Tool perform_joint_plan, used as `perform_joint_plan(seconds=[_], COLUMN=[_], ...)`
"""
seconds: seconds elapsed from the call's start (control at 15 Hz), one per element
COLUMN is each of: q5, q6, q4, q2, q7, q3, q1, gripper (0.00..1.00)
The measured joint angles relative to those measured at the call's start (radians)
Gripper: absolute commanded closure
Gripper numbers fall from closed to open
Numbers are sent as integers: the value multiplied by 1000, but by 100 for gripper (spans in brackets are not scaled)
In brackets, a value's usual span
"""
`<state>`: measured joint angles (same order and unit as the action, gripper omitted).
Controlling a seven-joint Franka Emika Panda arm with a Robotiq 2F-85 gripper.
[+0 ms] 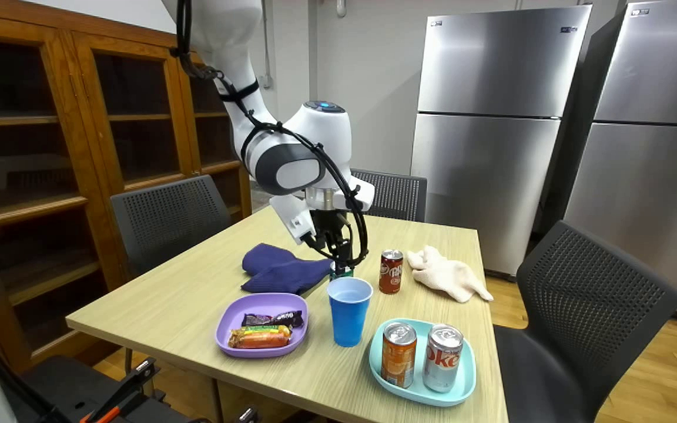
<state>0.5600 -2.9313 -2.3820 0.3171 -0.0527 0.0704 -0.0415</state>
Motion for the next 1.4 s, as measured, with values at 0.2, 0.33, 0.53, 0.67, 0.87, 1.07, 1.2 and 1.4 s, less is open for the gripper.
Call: perform_joint_plan(seconds=[0.2,0.33,0.53,0.67,0.87,1.07,1.2,1.4], q5=[-104,-162,-216,-238,-261,-273,-279,-280], q6=[5,17,56,85,115,130,138,148], q4=[23,42,75,97,123,143,152,164], q2=[19,32,51,62,77,92,102,116], q7=[102,164,227,256,291,313,323,330], q3=[4,8,16,22,31,37,41,48], q1=[3,3,3,3,3,3,3,3], gripper=[0,0,0,0,0,0,0,0])
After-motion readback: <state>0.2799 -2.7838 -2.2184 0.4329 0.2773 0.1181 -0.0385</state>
